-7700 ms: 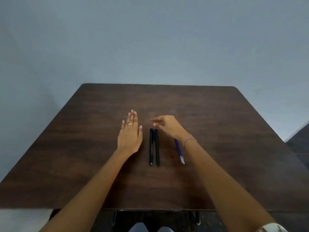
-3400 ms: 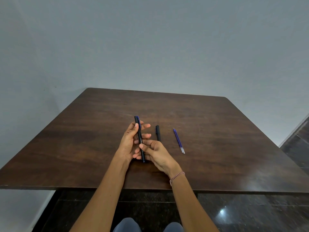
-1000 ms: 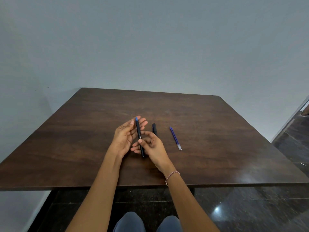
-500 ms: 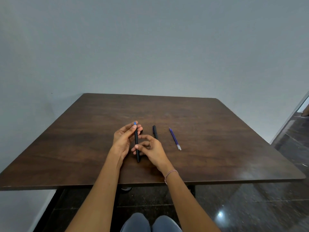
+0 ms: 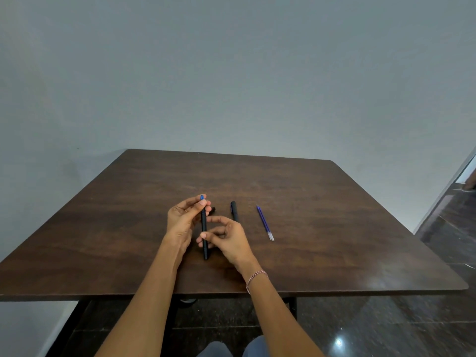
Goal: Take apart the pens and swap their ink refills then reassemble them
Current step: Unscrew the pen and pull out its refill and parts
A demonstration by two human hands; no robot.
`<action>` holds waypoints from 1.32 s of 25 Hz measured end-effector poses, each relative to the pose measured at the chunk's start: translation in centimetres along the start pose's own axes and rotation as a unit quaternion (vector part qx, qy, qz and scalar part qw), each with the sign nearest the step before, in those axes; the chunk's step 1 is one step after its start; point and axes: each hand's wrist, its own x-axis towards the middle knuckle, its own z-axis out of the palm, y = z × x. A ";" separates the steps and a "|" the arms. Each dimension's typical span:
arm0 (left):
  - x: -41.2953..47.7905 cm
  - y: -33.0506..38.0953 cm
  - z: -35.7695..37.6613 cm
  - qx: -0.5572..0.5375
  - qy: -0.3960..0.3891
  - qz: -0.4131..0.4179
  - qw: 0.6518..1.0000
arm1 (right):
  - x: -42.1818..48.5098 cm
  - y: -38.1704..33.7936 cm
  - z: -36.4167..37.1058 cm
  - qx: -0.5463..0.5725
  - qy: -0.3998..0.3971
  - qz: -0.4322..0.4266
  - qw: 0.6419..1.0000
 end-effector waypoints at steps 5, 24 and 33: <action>-0.1 -0.1 0.1 -0.064 -0.082 -0.074 0.992 | 0.2 0.4 -0.1 0.000 0.005 -0.007 1.000; -1.1 0.6 0.5 -0.027 -0.043 -0.075 0.996 | 0.1 0.2 -0.1 -0.037 -0.010 -0.010 0.999; -1.1 0.5 0.1 -0.012 0.004 -0.023 1.000 | 0.5 0.5 0.3 -0.049 0.023 0.012 0.998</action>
